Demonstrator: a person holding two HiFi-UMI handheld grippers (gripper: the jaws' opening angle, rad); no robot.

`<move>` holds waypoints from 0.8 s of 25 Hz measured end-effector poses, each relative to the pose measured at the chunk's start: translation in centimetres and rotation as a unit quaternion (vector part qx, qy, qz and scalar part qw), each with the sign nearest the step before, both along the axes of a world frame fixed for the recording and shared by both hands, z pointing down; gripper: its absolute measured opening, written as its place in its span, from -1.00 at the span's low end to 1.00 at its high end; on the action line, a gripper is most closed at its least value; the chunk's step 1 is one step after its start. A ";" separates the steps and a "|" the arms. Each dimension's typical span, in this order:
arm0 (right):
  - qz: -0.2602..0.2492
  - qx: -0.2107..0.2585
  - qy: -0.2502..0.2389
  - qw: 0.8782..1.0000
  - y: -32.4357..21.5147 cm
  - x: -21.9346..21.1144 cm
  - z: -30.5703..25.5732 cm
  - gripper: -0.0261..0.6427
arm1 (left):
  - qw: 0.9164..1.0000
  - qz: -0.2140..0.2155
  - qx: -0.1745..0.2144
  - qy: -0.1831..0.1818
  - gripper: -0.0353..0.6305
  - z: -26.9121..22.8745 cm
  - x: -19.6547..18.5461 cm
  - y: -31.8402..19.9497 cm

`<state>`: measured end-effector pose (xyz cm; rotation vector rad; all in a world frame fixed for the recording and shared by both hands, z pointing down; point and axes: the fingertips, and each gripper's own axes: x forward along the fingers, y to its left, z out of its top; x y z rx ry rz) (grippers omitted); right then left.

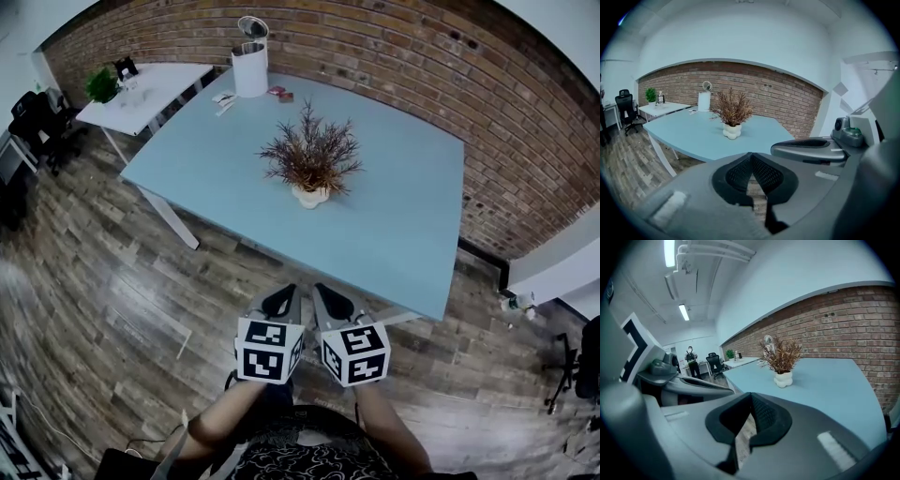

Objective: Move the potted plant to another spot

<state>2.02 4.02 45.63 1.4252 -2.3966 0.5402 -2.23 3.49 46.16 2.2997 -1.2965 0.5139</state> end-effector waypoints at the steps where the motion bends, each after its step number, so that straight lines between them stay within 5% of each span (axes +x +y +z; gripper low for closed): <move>1: 0.003 -0.001 0.001 1.000 -0.6 -0.2 0.0 -0.91 | 1.000 0.003 -0.001 0.001 -0.90 0.0 -0.2 -0.6; 20: 0.058 -0.002 0.040 0.997 -10.2 -3.0 0.4 -0.83 | 0.999 0.043 -0.001 0.018 -0.90 0.1 -4.2 -9.3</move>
